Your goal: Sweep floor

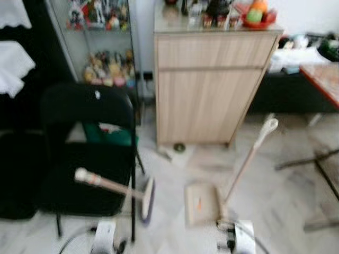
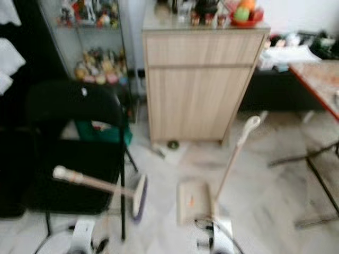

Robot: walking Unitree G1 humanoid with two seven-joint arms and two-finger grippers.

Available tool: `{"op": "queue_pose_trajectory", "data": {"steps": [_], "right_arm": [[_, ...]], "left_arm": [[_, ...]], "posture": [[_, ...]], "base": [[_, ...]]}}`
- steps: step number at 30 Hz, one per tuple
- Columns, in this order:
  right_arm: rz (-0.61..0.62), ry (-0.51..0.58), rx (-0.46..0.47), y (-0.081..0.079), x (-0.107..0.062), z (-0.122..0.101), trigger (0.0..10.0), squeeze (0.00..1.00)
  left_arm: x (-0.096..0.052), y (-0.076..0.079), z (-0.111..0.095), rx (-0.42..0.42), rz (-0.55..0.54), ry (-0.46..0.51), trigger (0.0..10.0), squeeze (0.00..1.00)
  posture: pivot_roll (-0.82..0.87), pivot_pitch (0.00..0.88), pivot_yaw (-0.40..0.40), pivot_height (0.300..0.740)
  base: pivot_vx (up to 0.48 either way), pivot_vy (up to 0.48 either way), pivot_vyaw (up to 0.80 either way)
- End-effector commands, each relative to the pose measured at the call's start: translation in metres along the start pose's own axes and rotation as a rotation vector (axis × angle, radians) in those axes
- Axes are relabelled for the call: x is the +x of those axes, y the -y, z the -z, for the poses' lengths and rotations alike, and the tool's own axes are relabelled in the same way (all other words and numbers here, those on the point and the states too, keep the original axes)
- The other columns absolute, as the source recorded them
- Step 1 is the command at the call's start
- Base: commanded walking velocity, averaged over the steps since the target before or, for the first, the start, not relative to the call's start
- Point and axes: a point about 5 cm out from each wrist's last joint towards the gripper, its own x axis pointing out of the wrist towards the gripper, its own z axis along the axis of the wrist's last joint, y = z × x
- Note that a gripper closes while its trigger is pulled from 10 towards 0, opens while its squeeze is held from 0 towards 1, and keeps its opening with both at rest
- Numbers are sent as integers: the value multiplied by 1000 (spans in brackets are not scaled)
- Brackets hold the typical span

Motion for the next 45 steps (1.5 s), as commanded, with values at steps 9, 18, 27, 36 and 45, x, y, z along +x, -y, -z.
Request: {"op": "queue_pose_trajectory", "data": {"steps": [9,18,27,36,45], "right_arm": [[-3,-22,8,-2,-2,9,10000,0],[-2,-20,8,-2,-2,9,10000,0],[-3,-20,9,-2,-2,9,10000,0],[-3,-22,7,-2,-2,9,10000,0],[-5,-23,6,-3,-2,9,10000,0]], "left_arm": [[-2,0,8,-18,8,-24,10000,0],[-2,1,9,-39,7,-26,10000,0],[-3,0,10,-40,4,-30,10000,0],[-3,-1,9,-38,0,-30,10000,0],[-3,-2,9,-25,6,-27,10000,0]], "posture": [[66,91,-29,740],[64,92,-28,740],[66,94,-28,740],[66,92,-27,740],[69,92,-26,740]], "base": [[0,0,0],[0,0,0],[0,344,0],[0,460,0],[0,0,0]]}}
